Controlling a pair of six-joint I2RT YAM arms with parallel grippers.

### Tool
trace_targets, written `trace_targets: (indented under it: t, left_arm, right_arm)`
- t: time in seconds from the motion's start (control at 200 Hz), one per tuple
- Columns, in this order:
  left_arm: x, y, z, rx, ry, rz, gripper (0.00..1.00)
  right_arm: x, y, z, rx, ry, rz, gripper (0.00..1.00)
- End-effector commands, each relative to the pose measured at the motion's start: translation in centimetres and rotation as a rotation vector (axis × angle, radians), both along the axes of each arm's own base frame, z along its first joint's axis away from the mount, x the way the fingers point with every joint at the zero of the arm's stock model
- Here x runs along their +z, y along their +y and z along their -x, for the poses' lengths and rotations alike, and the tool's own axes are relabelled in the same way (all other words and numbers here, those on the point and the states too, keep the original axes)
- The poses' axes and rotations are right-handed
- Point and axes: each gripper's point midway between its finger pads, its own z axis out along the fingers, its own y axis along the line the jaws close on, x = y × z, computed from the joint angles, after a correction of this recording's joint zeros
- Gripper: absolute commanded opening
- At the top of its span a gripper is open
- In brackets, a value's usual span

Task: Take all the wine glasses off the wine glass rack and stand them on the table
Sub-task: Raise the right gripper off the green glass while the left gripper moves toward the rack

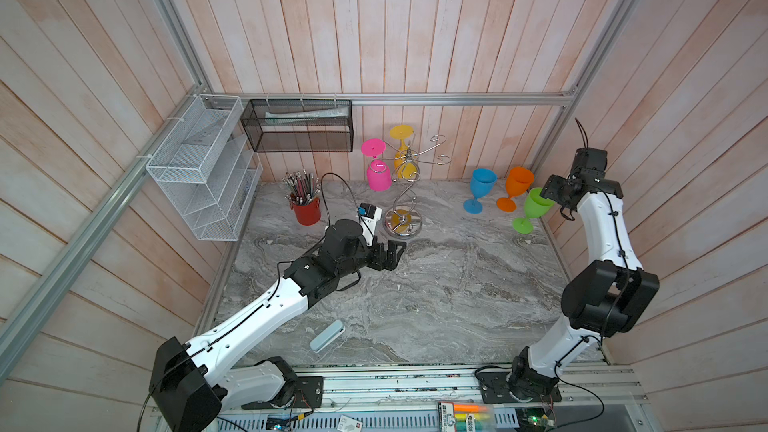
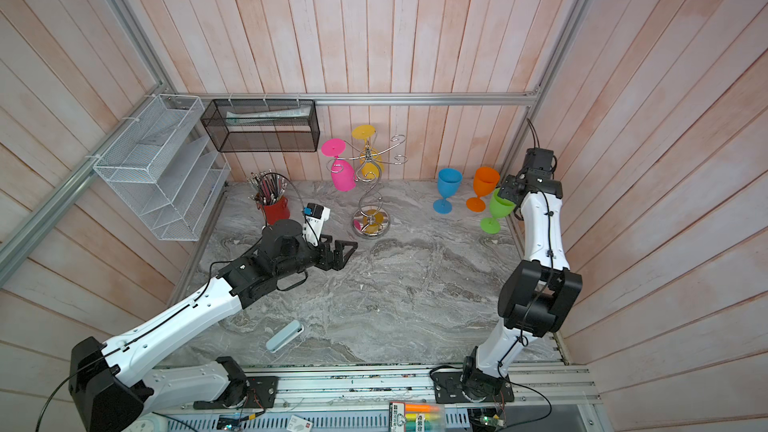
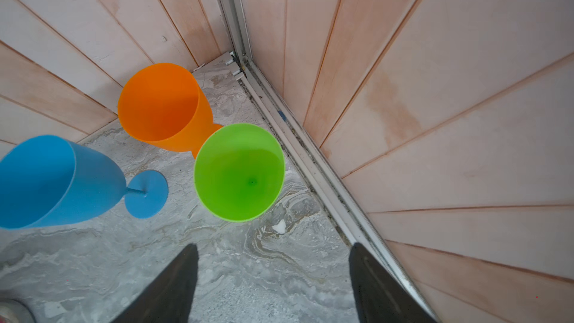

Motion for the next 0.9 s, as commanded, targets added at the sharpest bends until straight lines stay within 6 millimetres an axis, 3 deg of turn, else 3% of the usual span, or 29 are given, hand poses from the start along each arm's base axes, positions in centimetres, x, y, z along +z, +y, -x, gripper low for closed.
trace_targets:
  t: [0.0,0.11,0.325,0.615,0.895]
  left_arm:
    - [-0.2,0.8,0.1,0.011,-0.019,-0.037,0.97]
    - [0.1,1.1,0.2,0.016,-0.028,-0.043,0.97]
    - [0.4,2.0,0.7,0.031,-0.038,-0.055,0.96]
    - [1.0,2.9,1.2,0.051,-0.050,-0.059,0.95]
    - [3.3,4.0,1.2,0.078,-0.104,-0.078,0.95]
  right_arm:
    - [2.6,0.7,0.9,-0.002,-0.085,0.055,0.87]
    - [4.6,1.7,1.9,0.006,-0.177,0.060,0.96]
    - [7.3,6.1,3.2,0.068,-0.306,0.072,0.97]
    - [12.4,8.3,5.7,0.073,-0.488,0.122,0.97]
    - [18.0,14.6,7.9,0.182,-0.667,0.162,0.96]
